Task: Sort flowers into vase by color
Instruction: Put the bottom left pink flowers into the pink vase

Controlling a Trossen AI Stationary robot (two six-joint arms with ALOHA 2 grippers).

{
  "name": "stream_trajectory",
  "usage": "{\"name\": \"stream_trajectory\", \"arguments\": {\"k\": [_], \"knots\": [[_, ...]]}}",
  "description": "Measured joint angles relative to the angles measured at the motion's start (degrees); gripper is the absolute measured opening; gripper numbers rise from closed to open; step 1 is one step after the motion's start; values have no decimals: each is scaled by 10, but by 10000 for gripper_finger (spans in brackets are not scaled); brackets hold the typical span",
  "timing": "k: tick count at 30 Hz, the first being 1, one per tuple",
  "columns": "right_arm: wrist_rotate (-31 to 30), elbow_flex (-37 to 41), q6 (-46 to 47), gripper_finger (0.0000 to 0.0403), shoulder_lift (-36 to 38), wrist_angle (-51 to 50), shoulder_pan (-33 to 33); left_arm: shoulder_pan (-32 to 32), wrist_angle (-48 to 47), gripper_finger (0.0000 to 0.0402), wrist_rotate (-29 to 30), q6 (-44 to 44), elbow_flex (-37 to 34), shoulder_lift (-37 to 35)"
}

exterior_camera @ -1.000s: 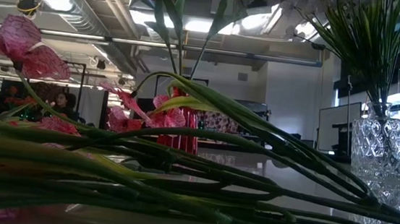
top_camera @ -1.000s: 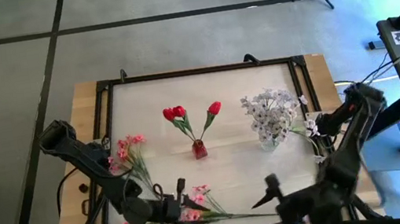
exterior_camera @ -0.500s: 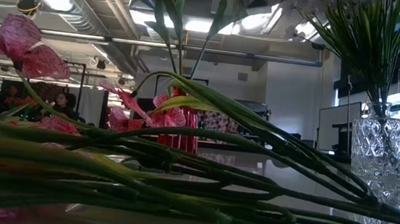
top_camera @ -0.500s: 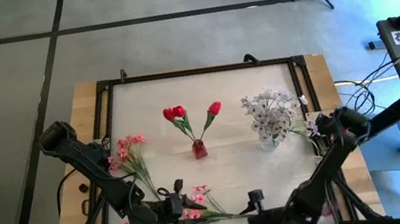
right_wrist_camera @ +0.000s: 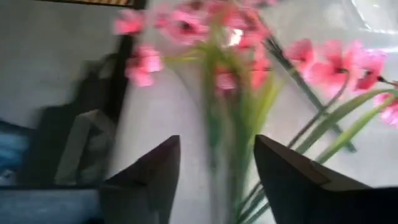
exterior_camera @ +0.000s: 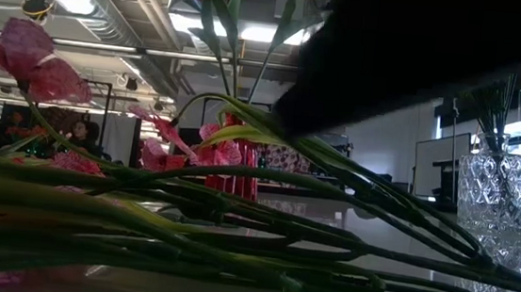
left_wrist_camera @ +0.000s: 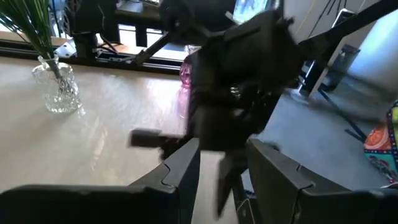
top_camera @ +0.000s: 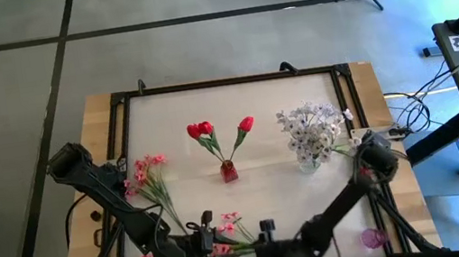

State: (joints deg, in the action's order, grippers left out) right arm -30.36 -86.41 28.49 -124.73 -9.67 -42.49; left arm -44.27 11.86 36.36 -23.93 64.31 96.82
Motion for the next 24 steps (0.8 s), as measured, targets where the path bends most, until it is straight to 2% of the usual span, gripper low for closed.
{"name": "stream_trajectory", "arguments": {"k": [7,12,16,24], "knots": [[80,0,2,134,-33,-4,33,0,-1,129,2,0,0,0],[74,-2,12,74,-35,-34,26,0,-3,129,4,0,0,0],[62,-2,25,13,-21,-98,9,-1,-3,129,7,1,0,0],[35,-1,117,35,3,-278,-33,-1,-5,129,23,6,0,0]]}}
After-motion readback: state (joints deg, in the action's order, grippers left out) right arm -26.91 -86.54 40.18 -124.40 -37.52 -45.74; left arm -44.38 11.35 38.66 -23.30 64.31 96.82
